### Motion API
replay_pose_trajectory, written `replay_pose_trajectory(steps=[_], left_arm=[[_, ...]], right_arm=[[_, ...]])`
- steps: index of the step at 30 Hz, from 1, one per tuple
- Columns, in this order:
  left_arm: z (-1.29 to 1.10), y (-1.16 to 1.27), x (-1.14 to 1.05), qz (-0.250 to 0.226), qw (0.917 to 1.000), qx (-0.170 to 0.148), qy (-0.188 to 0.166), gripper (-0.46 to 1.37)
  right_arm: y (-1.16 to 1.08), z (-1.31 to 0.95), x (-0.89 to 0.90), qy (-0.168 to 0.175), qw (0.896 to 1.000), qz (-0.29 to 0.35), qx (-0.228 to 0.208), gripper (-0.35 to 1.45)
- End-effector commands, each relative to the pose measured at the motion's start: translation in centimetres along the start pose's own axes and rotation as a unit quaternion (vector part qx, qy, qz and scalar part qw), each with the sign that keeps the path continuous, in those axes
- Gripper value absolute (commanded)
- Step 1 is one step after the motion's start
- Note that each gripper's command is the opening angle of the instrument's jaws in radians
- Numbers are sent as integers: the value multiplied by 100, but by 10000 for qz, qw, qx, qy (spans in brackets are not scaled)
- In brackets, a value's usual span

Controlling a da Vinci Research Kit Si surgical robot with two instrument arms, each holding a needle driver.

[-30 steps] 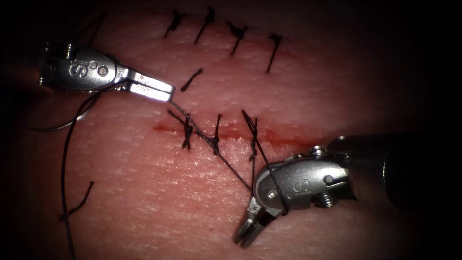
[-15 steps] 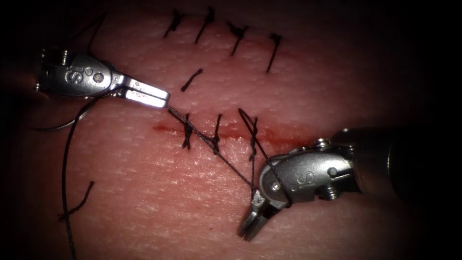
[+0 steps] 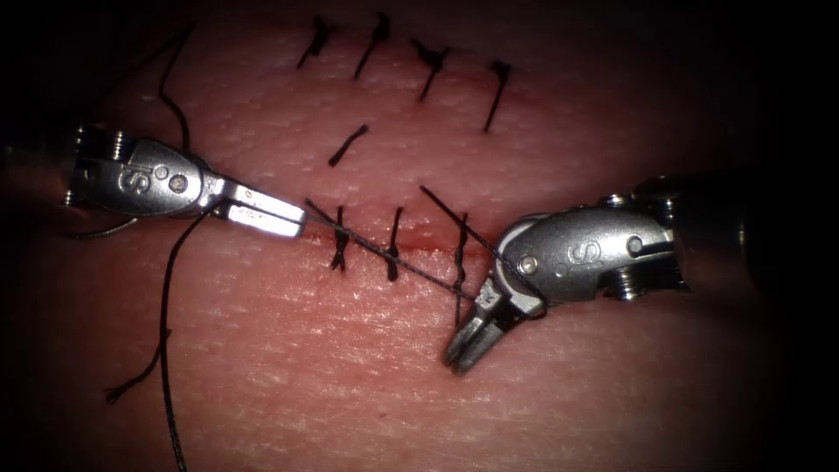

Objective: Wound Closure
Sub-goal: To tie the knot, pull the right gripper up and the left down.

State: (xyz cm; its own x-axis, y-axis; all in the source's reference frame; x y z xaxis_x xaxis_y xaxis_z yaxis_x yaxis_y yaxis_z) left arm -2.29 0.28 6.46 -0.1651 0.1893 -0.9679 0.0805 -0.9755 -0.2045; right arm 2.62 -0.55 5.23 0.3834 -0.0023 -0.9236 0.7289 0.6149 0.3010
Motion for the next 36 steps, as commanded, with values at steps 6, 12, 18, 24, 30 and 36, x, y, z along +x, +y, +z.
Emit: replay_pose_trajectory(steps=[6, 12, 18, 24, 30, 36], left_arm=[[-2, 50, 19, 20, 9998, -172, -84, -35], [-5, 111, 41, 52, 9992, -358, -147, -35], [3, 150, 66, 62, 9989, -451, -120, -35], [11, 176, 83, 78, 9987, -496, -99, -35], [24, 222, 90, 62, 9984, -550, -107, -35], [38, 279, 88, 55, 9984, -554, -66, -35]], right_arm=[[8, -10, -7, 68, 9998, 124, -131, -35], [15, -20, -11, 128, 9995, 203, -224, -35], [20, -25, -16, 150, 9992, 230, -274, -35], [24, -30, -21, 146, 9988, 269, -375, -35], [32, -38, -30, 189, 9974, 415, -554, -35], [39, -45, -35, 214, 9960, 525, -695, -35]])
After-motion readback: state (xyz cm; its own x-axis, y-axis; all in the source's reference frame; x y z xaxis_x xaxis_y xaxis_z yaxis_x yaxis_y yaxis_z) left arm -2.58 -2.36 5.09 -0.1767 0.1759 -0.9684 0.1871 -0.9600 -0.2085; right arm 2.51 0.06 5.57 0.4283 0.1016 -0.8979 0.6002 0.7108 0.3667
